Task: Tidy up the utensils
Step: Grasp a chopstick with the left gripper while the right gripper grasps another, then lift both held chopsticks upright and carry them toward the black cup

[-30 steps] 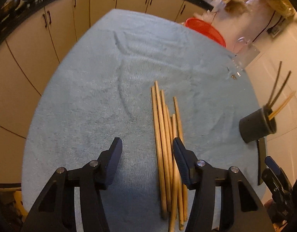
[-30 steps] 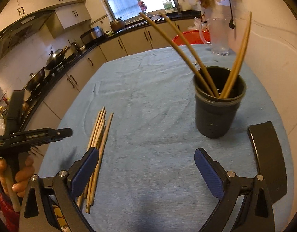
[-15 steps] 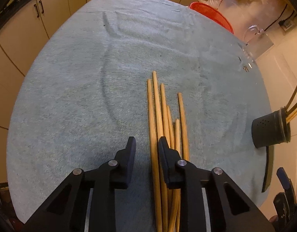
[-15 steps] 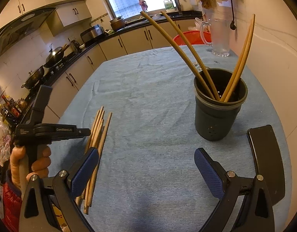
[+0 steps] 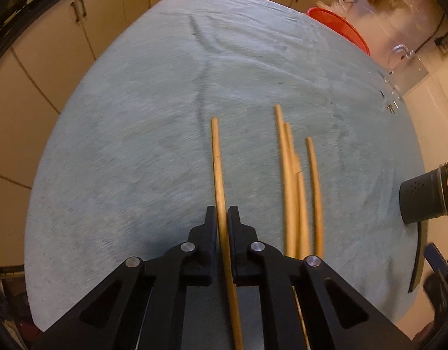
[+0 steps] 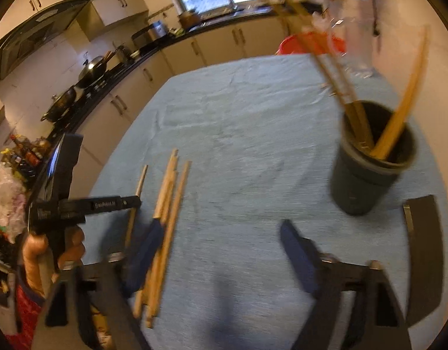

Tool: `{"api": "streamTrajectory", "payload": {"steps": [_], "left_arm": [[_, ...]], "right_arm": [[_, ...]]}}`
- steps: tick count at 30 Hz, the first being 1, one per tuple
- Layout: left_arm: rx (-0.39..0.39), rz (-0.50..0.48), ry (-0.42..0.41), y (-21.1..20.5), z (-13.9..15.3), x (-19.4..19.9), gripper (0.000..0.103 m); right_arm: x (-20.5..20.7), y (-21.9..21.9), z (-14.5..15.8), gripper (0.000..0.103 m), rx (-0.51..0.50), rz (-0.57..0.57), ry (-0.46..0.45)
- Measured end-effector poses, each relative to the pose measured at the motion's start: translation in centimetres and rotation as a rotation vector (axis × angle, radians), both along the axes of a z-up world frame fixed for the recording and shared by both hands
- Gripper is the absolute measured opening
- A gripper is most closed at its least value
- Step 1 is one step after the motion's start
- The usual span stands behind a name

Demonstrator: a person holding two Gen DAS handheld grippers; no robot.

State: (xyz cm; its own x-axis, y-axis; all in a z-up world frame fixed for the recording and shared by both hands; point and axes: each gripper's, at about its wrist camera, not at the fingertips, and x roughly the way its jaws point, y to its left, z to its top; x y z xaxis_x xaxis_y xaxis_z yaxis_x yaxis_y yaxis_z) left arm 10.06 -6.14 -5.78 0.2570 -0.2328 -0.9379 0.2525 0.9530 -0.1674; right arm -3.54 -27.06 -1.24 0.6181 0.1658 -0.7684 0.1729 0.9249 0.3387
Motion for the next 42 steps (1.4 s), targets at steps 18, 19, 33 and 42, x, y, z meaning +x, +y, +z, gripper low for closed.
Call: {"api": "streamTrajectory", "payload": {"steps": [18,19,33,42], "left_arm": [[-0.084,-0.025,0.015,2.8,-0.3,-0.1,0.008],[-0.083,-0.026,0.016,2.7,-0.3,0.0,0.008],[-0.082,-0.033,-0.007,1.8,0.1,1.0,0.007],[-0.144,-0.039,-0.153,2.4,5.1,-1.3,0.006]], "right_arm": [[13.0,5.6,-6.1,0.020,0.014,0.083,0.261],[13.3,5.6,-6.3,0.020,0.010,0.081,0.265],[14.9,7.2,-6.8,0.008,-0.075,0.123,0.271],[10.6,5.5,-0.1,0.007,-0.037,0.104,0.014]]}}
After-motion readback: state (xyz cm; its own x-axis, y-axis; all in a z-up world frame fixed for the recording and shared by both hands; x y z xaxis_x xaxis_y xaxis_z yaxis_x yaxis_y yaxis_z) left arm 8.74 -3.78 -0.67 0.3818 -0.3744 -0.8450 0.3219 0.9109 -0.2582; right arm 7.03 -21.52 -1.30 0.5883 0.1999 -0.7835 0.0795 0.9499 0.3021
